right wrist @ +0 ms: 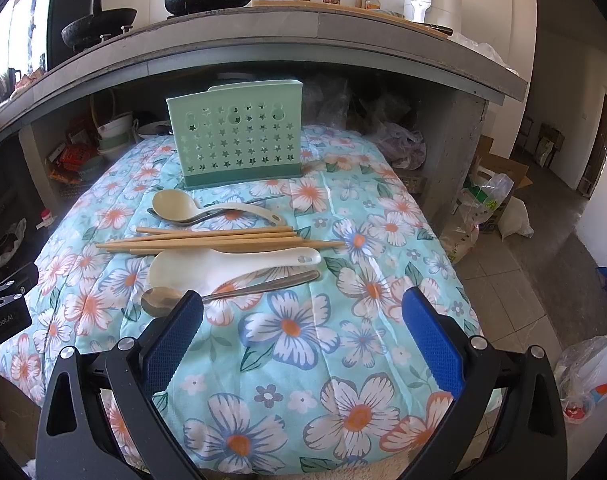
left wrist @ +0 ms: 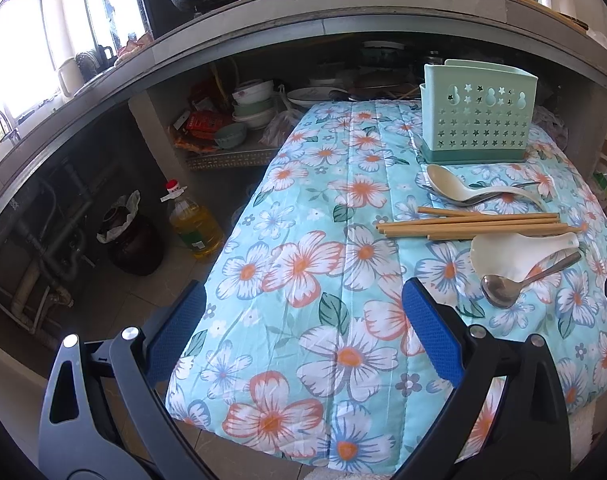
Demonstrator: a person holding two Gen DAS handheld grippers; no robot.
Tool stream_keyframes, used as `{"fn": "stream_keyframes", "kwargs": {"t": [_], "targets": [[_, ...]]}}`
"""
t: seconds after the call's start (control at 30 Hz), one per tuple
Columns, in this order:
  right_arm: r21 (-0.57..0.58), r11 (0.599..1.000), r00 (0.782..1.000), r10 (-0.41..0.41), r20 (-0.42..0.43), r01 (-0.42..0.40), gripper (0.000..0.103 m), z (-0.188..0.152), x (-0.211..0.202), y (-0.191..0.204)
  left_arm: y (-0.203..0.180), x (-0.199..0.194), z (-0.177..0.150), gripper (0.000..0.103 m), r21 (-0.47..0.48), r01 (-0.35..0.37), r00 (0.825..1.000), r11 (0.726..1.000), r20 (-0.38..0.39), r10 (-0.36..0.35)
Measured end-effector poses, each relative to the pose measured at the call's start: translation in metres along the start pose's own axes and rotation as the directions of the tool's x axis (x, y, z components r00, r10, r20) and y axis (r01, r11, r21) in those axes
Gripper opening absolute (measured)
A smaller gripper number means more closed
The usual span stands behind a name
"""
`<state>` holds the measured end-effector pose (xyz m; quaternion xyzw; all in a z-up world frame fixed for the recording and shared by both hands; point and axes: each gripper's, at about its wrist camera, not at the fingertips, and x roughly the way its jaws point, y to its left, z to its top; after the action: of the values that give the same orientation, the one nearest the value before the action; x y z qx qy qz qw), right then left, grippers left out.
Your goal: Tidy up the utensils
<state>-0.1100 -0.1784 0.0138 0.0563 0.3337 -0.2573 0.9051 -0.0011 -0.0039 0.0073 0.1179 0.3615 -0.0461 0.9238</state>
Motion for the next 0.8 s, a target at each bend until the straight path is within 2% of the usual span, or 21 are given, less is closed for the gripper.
{"fn": "stream_keyframes", "kwargs": {"t": [0.8], "targets": [[0.004, 1.0, 1.0, -0.007, 0.007, 0.007, 0.097, 0.0008, -0.0026, -0.0002, 0.0011, -0.001, 0.0002, 0.094, 0.005, 0.014, 1.0, 1.0, 0.004, -0.014]]}}
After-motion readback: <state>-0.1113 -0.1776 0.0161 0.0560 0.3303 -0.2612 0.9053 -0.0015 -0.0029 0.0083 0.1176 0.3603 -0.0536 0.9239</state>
